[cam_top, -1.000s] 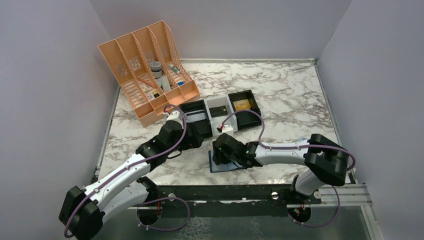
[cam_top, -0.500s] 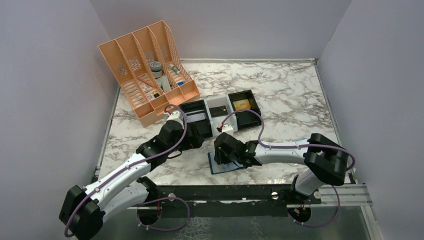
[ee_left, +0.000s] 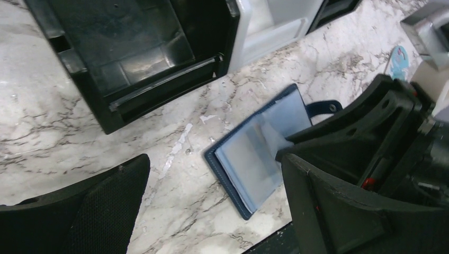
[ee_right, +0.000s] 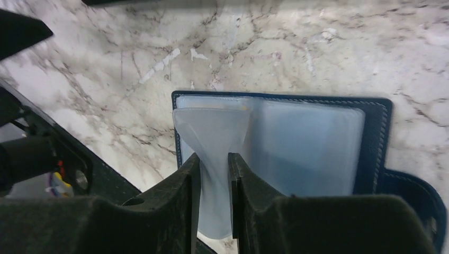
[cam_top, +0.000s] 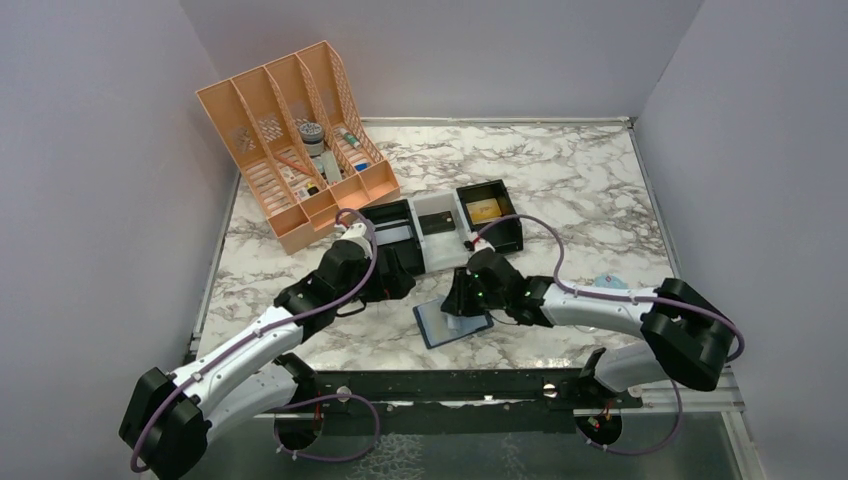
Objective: Take the credit cards out of the card holder
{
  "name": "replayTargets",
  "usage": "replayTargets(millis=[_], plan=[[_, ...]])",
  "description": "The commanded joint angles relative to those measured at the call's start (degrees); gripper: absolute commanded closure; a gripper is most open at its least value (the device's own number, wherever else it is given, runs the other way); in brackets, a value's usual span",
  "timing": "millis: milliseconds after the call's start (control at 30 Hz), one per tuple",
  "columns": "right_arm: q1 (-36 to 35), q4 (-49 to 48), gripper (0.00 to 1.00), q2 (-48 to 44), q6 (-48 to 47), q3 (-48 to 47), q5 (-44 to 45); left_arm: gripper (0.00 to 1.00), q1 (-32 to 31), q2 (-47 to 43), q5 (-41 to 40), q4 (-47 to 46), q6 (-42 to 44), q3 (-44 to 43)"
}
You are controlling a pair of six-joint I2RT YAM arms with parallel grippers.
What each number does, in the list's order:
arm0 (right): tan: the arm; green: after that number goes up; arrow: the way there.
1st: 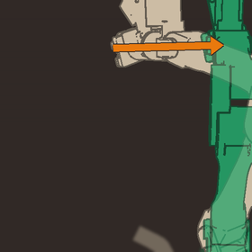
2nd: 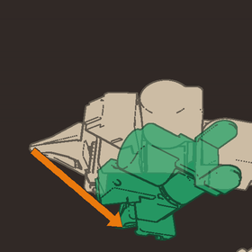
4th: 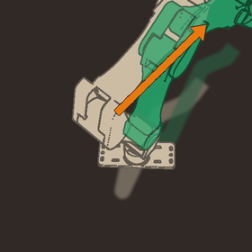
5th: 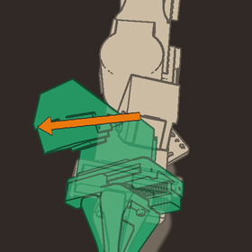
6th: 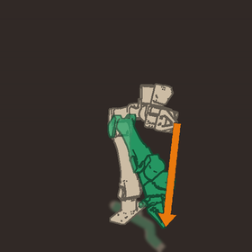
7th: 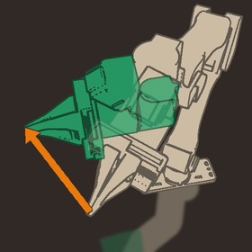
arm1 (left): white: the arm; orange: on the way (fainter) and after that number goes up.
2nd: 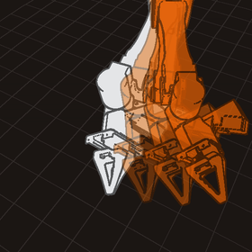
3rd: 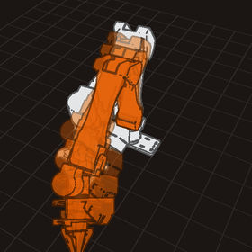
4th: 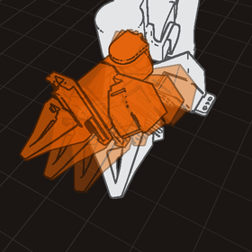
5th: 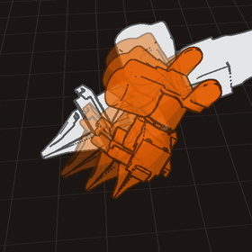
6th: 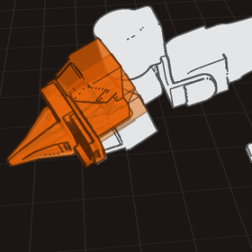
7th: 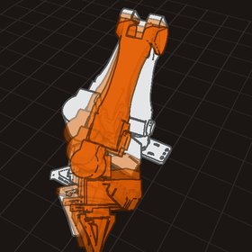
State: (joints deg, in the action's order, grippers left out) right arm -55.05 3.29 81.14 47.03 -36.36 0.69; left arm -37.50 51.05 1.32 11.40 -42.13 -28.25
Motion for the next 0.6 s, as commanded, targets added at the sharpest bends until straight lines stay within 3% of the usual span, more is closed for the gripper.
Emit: replayTargets(millis=[0, 200, 567], plan=[[4.3, -6.7, 0.74, -4.7, 3.2, 4.2, -6.6, 0.03, 0.3, 2.0, 6.8, -4.3, 1.9, 0.4], [8.6, -3.2, 0.66, -7.8, 4.6, 8.5, -2.0, 0.04, 0.3, 5.0, 9.6, -5.7, 2.7, -0.1], [11.0, 10.7, 0.51, -13.4, -5.1, 3.6, 11.1, 0.04, 0.2, 6.5, 9.9, -5.8, 3.1, -0.7]])
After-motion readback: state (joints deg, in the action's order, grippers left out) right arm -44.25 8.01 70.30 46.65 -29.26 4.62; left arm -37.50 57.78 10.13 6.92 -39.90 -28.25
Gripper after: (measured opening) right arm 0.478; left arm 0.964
